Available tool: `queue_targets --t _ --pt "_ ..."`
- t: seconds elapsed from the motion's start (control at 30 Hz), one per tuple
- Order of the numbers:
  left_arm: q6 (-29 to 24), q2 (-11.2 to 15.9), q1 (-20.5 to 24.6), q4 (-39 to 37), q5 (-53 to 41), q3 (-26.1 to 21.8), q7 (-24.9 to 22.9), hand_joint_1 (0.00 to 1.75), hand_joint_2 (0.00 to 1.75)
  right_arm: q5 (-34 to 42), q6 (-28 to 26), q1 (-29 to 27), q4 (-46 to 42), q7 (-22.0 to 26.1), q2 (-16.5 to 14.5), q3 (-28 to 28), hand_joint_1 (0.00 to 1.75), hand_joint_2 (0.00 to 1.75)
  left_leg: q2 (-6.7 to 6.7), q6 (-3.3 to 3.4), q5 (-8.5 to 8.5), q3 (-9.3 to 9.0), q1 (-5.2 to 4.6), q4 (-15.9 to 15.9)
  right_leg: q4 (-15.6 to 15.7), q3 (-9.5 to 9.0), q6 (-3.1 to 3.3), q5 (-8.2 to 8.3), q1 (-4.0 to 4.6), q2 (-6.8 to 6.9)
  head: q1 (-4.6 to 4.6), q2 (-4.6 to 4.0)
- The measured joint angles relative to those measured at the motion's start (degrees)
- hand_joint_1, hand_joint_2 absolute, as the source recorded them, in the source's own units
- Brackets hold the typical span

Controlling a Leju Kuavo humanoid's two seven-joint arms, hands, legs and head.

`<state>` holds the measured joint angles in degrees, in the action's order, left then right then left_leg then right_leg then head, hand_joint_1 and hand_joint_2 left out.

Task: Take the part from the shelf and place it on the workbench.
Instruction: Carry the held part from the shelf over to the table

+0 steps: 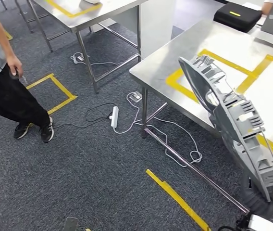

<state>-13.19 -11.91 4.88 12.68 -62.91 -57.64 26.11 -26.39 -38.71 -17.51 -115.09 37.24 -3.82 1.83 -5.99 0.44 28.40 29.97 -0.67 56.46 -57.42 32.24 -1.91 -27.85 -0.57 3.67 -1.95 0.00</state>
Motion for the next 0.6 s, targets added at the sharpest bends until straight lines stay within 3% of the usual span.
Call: queue_targets --t 0.07,0.13,0.2,0.27,0.3,0.37,0.43,0.5,0.57,0.6 --pt "0.07 0.02 0.1 0.0 -0.03 0.02 0.09 0.0 1.75 -0.92 -0.01 0.4 0.25 -0.59 0.25 -0.24 1.75 1.75 -0.24 -0.52 0.29 -0.07 0.09 0.2 0.01 0.35 0.74 0.27 -0.1 -1.27 0.08 0.0" --pt "0.13 0.02 0.19 0.0 -0.06 0.05 0.11 0.0 1.75 -1.73 -0.01 0.88 0.53 -1.18 0.47 -0.53 1.75 1.75 2.19 -1.17 2.34 0.86 0.39 2.6 0.14 0.57 1.44 0.63 -0.34 -2.43 0.23 0.0" --pt "0.16 0.02 0.08 0.0 -0.08 0.07 0.11 0.0 1.75 -2.21 0.0 1.45 0.85 -1.5 0.54 -0.98 1.75 1.75 4.86 -1.51 6.26 3.88 0.66 9.47 0.14 0.83 1.85 0.85 -0.41 -3.74 0.38 0.0" --pt "0.16 0.03 -0.17 0.0 -0.12 0.07 0.1 0.0 1.75 -2.53 0.0 1.89 1.21 -1.79 0.7 -1.44 1.75 1.75 5.43 -1.52 8.44 6.85 0.71 15.83 0.09 0.97 1.99 0.96 -0.33 -5.28 0.38 0.0" --pt "0.2 0.04 -0.25 0.0 -0.17 0.07 0.1 0.0 1.75 -2.71 0.0 2.06 1.4 -2.03 0.83 -1.68 1.75 1.75 5.52 -1.4 7.73 7.18 0.7 16.29 0.04 0.99 1.99 0.99 -0.29 -6.1 0.38 0.0" --pt "0.29 0.07 -0.26 0.0 -0.36 0.07 0.09 0.0 1.75 -3.26 0.03 2.58 1.81 -2.55 1.14 -2.31 1.75 1.75 6.6 -0.82 3.52 5.09 0.7 11.16 -0.05 0.97 1.93 1.07 -0.26 -7.75 0.38 0.0" --pt "0.37 0.17 -0.21 0.0 -0.6 0.09 0.09 0.0 1.75 -3.86 0.1 3.42 2.2 -2.97 1.43 -3.07 1.75 1.75 9.92 0.08 0.18 2.19 0.83 4.19 -0.21 1.21 1.6 1.23 -0.3 -9.24 0.33 0.0" --pt "0.44 0.22 -0.14 0.0 -0.78 0.12 0.08 0.0 1.75 -4.28 0.15 4.28 2.54 -3.28 1.67 -3.81 1.75 1.75 11.73 0.54 -0.24 1.16 0.85 1.28 -0.26 1.87 0.9 1.59 -0.55 -10.61 0.47 0.0" --pt "0.49 0.13 -0.01 0.0 -0.86 0.16 0.07 0.0 1.75 -4.47 0.14 4.59 2.72 -3.47 1.93 -4.26 1.75 1.75 10.48 0.71 -0.39 1.05 0.92 0.5 -0.1 2.56 0.07 1.99 -0.76 -11.58 0.65 0.0" --pt "0.5 0.1 0.05 0.0 -0.88 0.19 0.07 0.0 1.75 -4.52 0.14 4.64 2.78 -3.55 2.1 -4.37 1.75 1.75 9.76 0.88 -0.65 0.96 1.03 0.11 -0.45 2.99 -0.22 1.74 -0.64 -10.83 0.57 0.0"
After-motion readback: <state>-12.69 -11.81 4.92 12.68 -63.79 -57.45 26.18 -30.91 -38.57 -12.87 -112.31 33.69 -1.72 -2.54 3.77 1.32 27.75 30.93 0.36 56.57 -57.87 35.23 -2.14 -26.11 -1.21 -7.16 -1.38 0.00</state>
